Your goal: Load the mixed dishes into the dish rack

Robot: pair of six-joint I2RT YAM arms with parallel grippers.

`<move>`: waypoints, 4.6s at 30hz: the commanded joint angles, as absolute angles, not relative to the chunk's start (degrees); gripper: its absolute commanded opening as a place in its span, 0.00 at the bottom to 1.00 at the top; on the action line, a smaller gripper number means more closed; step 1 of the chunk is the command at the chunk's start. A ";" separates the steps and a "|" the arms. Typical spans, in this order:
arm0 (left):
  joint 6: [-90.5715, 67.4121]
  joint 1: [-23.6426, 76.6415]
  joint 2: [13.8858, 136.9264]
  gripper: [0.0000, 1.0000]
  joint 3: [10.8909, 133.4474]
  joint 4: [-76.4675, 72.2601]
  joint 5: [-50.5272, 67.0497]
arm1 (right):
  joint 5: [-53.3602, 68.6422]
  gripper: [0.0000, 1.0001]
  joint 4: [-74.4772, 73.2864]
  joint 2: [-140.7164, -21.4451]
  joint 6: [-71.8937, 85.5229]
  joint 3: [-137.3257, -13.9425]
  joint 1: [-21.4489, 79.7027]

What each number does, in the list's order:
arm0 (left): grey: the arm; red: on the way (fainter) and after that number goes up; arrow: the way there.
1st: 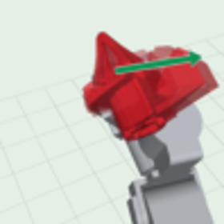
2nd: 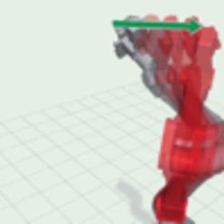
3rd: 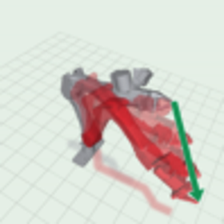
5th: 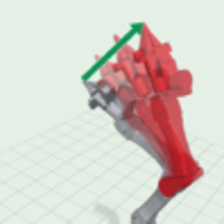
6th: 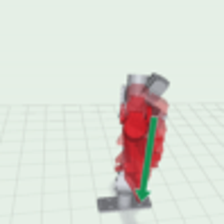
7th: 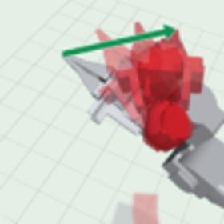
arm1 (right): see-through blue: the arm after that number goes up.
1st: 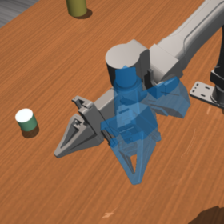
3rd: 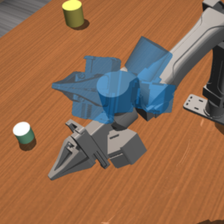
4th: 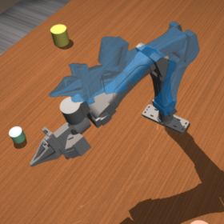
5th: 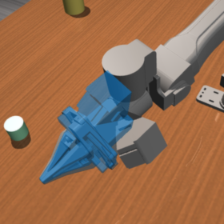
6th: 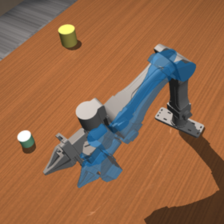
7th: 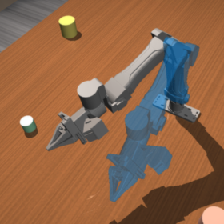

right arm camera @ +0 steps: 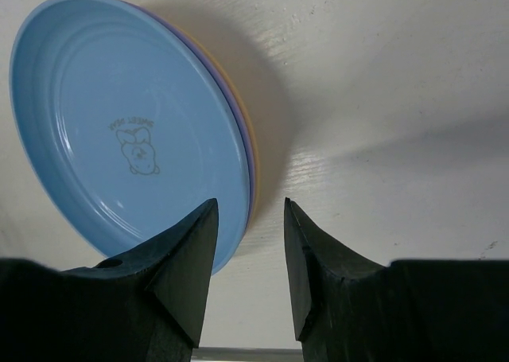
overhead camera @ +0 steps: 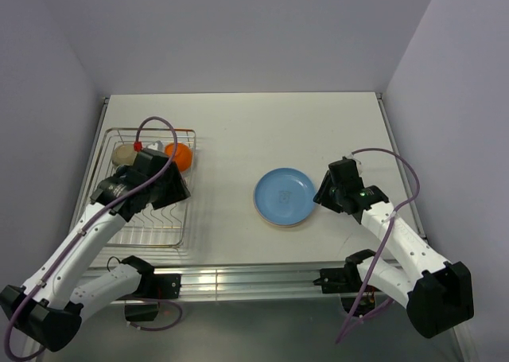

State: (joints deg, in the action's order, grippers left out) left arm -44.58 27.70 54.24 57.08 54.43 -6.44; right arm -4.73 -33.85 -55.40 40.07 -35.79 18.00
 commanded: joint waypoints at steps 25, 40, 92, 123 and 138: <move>-45.00 32.08 71.89 0.15 53.00 45.27 -8.53 | -6.15 0.46 -31.20 -54.49 39.11 -36.47 17.67; -46.58 33.84 75.33 0.38 57.57 45.00 -10.99 | -7.74 0.45 -29.45 -58.88 37.36 -36.74 17.67; -51.06 41.22 62.84 0.74 66.80 42.13 1.65 | -8.80 0.00 -37.35 -56.34 34.81 -49.74 23.12; -57.93 41.22 58.71 0.00 59.49 24.91 19.00 | 22.86 0.34 -37.35 -47.20 34.81 -54.75 23.64; -58.09 41.22 52.30 0.00 80.06 77.50 -24.77 | 13.18 0.70 -42.45 -45.88 30.41 -58.18 23.82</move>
